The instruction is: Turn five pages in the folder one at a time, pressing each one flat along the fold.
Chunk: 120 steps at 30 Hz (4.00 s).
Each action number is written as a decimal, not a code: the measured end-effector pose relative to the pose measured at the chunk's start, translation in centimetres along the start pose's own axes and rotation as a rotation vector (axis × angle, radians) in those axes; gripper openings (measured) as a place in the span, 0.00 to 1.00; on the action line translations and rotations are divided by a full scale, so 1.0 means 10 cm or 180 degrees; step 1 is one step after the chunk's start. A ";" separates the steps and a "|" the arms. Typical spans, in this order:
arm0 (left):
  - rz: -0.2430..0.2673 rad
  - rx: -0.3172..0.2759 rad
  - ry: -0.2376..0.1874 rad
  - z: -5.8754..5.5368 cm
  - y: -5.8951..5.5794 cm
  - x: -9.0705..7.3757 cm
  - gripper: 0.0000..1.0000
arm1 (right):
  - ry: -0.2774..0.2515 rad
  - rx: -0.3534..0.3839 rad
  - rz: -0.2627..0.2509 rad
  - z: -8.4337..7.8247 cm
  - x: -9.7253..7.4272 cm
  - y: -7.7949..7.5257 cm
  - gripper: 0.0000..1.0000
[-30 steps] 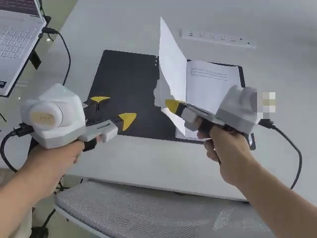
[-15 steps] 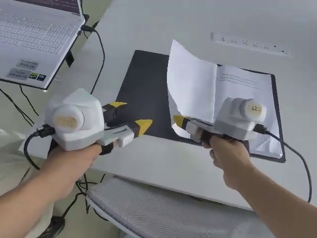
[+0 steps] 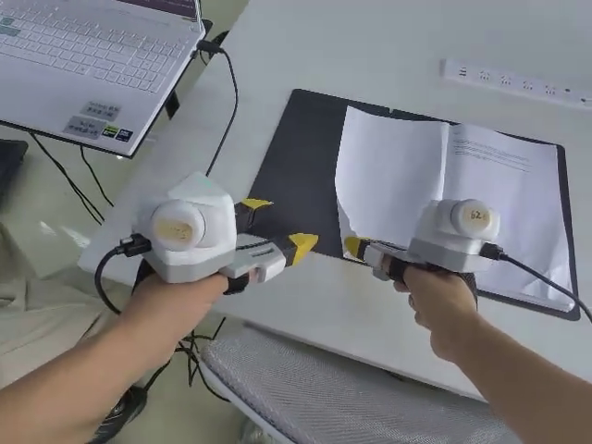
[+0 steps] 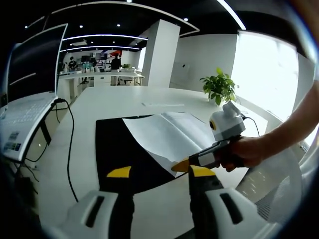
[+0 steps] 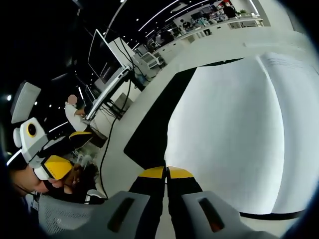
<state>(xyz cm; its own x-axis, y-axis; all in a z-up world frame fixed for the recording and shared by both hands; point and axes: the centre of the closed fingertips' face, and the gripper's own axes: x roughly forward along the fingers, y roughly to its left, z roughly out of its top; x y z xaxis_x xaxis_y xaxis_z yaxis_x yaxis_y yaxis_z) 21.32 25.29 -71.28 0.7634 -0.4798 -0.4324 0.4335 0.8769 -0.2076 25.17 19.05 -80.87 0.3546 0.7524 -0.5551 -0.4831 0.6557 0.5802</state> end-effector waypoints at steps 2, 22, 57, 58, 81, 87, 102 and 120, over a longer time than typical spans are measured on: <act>0.0001 -0.0025 0.0002 -0.01 0.00 0.01 0.43 | 0.0009 0.0009 -0.0001 -0.02 0.01 -0.01 0.00; -0.0115 0.0001 0.0165 -0.13 -0.09 0.32 0.40 | -0.0150 0.0282 0.0345 0.03 -0.16 0.12 0.06; -0.0103 0.0249 0.0454 -0.56 0.00 1.08 0.00 | -0.0822 0.0527 0.0149 0.63 -0.87 -0.57 0.06; -0.0100 0.0226 0.0442 -0.56 -0.01 1.09 0.00 | -0.0838 0.0582 0.0182 0.64 -0.85 -0.58 0.05; -0.0064 0.0246 0.0400 -0.57 0.00 1.10 0.00 | -0.0576 0.1704 0.0339 0.77 -0.44 -0.97 0.00; -0.0063 0.0245 0.0394 -0.56 -0.01 1.09 0.00 | -0.0640 0.1830 0.0374 0.97 -0.37 -1.03 0.00; -0.0065 0.0228 0.0400 -0.59 0.04 1.11 0.00 | -0.0927 0.2267 0.0443 1.36 -0.28 -1.28 0.00; -0.0058 0.0239 0.0398 -0.62 0.07 1.15 0.00 | -0.1061 0.2379 0.0289 1.91 0.01 -1.60 0.00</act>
<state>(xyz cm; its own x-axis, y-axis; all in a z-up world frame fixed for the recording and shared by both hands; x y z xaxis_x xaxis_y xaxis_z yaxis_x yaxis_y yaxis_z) 27.42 20.52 -81.85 0.6915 -0.4842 -0.5361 0.4850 0.8611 -0.1522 48.26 9.84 -78.86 0.6156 0.7065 -0.3491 0.0973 0.3715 0.9233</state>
